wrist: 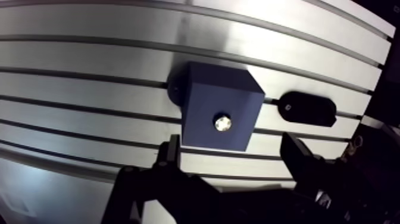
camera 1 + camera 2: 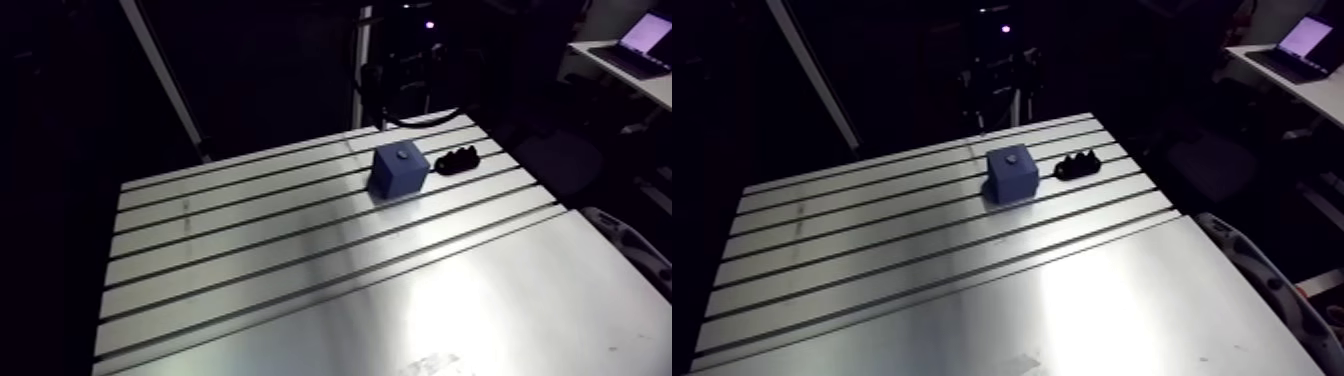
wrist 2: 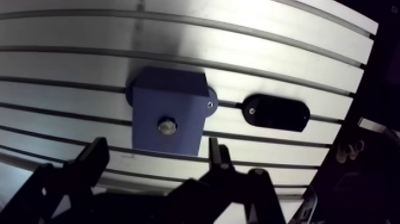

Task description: Pick up the M10 bolt and insert it into the hex recess until seated.

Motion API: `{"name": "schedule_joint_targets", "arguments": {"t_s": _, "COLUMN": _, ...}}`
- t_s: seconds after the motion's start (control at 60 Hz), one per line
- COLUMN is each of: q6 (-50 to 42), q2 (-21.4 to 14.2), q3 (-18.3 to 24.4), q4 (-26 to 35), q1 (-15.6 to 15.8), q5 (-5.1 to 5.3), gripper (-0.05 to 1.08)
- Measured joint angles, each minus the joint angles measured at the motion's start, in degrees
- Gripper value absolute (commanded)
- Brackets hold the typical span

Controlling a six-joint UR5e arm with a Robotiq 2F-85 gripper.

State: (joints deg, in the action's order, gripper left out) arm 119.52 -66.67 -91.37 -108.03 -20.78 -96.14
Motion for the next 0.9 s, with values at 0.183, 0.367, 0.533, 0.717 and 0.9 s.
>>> {"name": "schedule_joint_targets", "arguments": {"t_s": 0.183, "q6": -4.11, "q2": -2.16, "q3": -1.06, "q4": 0.19, "q1": -0.28, "q5": 0.23, "gripper": 0.36}}
{"name": "schedule_joint_targets", "arguments": {"t_s": 0.367, "q6": -6.62, "q2": -3.86, "q3": -2.04, "q4": 0.09, "q1": -0.25, "q5": 0.32, "gripper": 0.48}}
{"name": "schedule_joint_targets", "arguments": {"t_s": 0.533, "q6": -7.14, "q2": -4.71, "q3": -3.65, "q4": -1.11, "q1": -0.21, "q5": 0.28, "gripper": 0.51}}
{"name": "schedule_joint_targets", "arguments": {"t_s": 0.717, "q6": -6.98, "q2": -4.99, "q3": -6.14, "q4": -5.01, "q1": 0.03, "q5": 0.29, "gripper": 0.56}}
{"name": "schedule_joint_targets", "arguments": {"t_s": 0.9, "q6": -6.88, "q2": -4.83, "q3": -7.69, "q4": -7.78, "q1": 0.00, "q5": 0.37, "gripper": 0.56}}
